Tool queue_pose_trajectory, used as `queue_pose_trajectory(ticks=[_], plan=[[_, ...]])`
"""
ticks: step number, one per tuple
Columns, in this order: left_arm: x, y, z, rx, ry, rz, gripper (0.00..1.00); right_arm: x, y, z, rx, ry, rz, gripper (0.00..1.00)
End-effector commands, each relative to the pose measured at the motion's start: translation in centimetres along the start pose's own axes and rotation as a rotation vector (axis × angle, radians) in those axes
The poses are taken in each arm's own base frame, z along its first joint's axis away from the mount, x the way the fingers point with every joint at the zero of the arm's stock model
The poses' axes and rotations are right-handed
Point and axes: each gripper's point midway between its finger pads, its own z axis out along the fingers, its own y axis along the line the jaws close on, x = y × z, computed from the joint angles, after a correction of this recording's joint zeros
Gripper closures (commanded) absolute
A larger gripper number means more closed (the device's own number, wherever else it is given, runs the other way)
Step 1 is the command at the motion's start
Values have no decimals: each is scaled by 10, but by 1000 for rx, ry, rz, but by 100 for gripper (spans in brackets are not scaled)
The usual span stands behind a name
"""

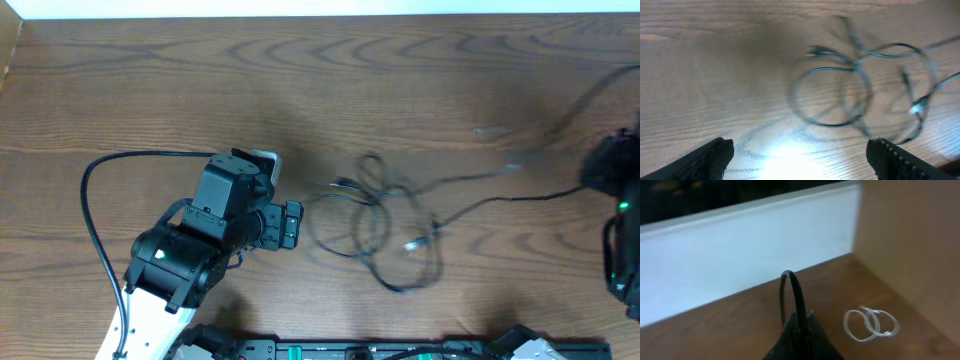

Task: Untangle cables

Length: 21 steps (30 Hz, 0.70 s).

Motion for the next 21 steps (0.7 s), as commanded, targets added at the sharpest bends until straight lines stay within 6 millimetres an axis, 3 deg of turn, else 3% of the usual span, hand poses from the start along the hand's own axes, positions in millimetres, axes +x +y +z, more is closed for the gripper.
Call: queue_pose_trajectory(ticks=[1, 6, 8, 10, 12, 15, 18, 21], plan=[[0, -1, -3, 14, -10, 12, 10, -5, -19, 1, 87, -22, 106, 99], [0, -20, -4, 123, -1, 18, 10, 23, 33, 10, -136, 137, 79, 99], [1, -40, -8, 235, 5, 66, 10, 34, 58, 14, -220, 200, 36, 99], [5, -70, -18, 423, 8, 171, 10, 50, 101, 14, -402, 274, -74, 99], [10, -90, -26, 540, 6, 270, 10, 62, 142, 3, -623, 319, -199, 99], [20, -100, -27, 588, 23, 371, 15, 82, 196, -34, -1032, 332, -410, 99], [33, -108, -23, 612, 68, 453, 17, 91, 219, -70, -1332, 275, -550, 99], [41, -112, -15, 613, 117, 479, 17, 77, 222, -69, -1333, 190, -560, 99]])
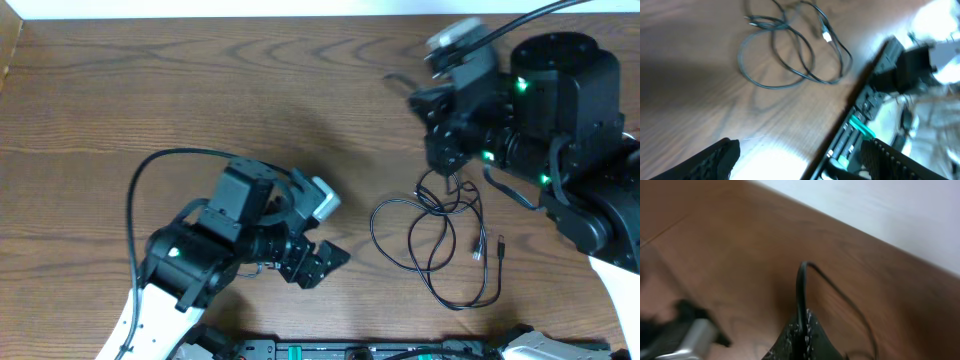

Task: Untangle cables

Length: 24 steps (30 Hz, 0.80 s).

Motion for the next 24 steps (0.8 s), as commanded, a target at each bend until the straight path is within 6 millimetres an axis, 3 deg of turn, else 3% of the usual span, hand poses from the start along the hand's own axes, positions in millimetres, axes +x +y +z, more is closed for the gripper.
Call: queue_pose_trajectory(ticks=[1, 6, 9, 11, 17, 24], plan=[[8, -9, 15, 58, 67, 86, 17, -23, 38, -25, -196, -138, -229, 99], [16, -2, 33, 41, 148, 82, 17, -65, 6, -57, 37, -329, -140, 99], [20, 2, 47, 47, 195, 71, 17, -90, -23, -100, 238, -487, -35, 99], [20, 4, 56, 53, 216, 67, 17, -101, -30, -124, 299, -574, -7, 99], [19, 9, 82, 70, 252, 73, 17, -124, -24, -174, 316, -759, -10, 99], [12, 6, 106, 93, 246, 119, 17, -131, -19, -201, 312, -844, -14, 99]])
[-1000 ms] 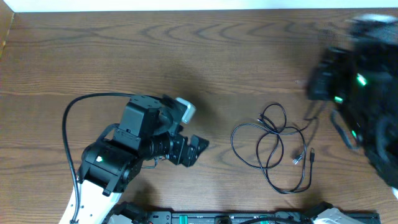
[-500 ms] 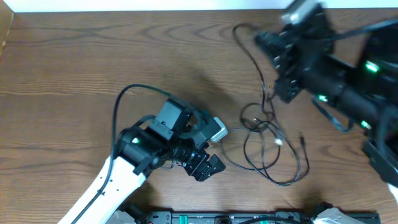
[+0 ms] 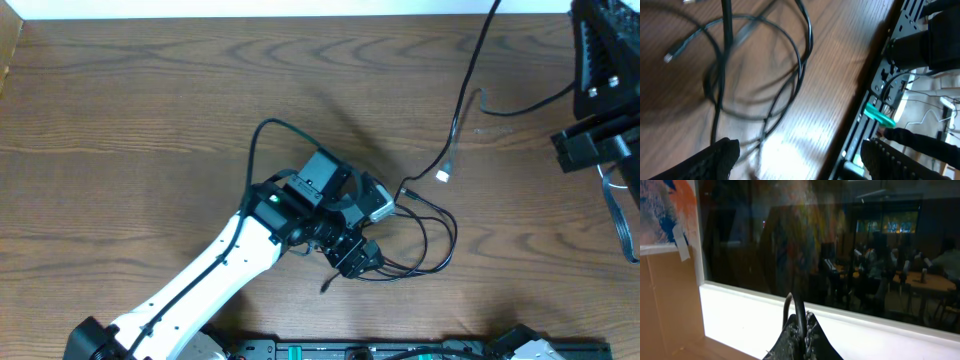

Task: Untangle cables

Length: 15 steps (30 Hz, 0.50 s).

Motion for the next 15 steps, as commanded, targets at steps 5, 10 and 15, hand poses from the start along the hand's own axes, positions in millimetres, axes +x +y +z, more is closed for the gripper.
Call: queue_pose_trajectory(ticks=[5, 10, 15], plan=[[-15, 0, 17, 2, -28, 60, 17, -24, -7, -10, 30, -84, 25, 99], [-29, 5, 20, -11, -73, 79, 16, -50, -9, -27, 29, -174, 47, 99], [-39, 27, 24, -115, -103, 31, 16, -70, -10, -49, 21, -240, 101, 99]])
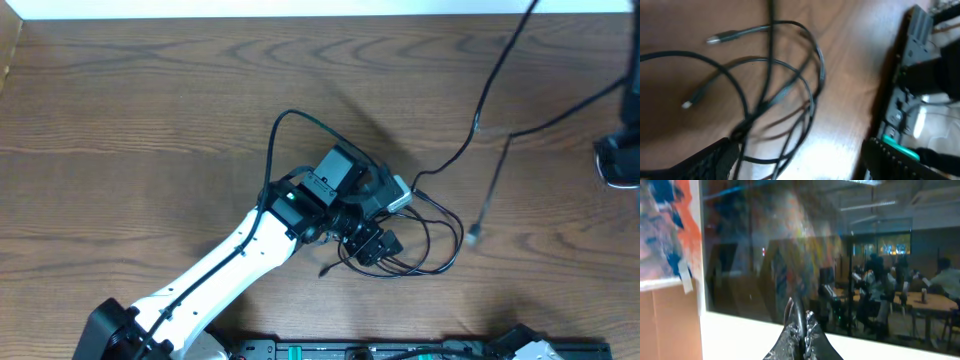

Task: Untangle cables

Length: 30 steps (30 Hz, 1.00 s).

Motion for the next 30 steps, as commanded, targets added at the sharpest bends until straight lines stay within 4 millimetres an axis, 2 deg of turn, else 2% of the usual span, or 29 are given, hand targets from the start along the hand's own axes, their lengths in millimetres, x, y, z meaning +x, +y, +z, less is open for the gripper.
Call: queue_pose_trajectory(ticks=[1, 10, 13, 17, 21, 27, 28, 30], plan=[[-2, 21, 7, -97, 0, -53, 16, -32, -4, -23, 10, -83, 61, 99], [-18, 43, 38, -113, -52, -152, 16, -70, -5, -68, -13, -189, 70, 99], [-19, 51, 50, -112, -57, -200, 16, -76, -6, -79, -14, -204, 71, 99], [-15, 62, 59, -145, -51, -249, 16, -73, -6, -82, -13, -189, 69, 99], [-7, 83, 62, -252, -40, -328, 16, -68, -7, -81, -8, -170, 68, 99], [-2, 113, 54, -428, -74, -475, 16, -69, -12, -82, 22, -171, 70, 99], [-1, 117, 52, -456, -83, -498, 19, -69, -13, -82, 28, -172, 71, 99], [-1, 122, 49, -489, -96, -527, 52, -69, -16, -82, 45, -173, 73, 99]])
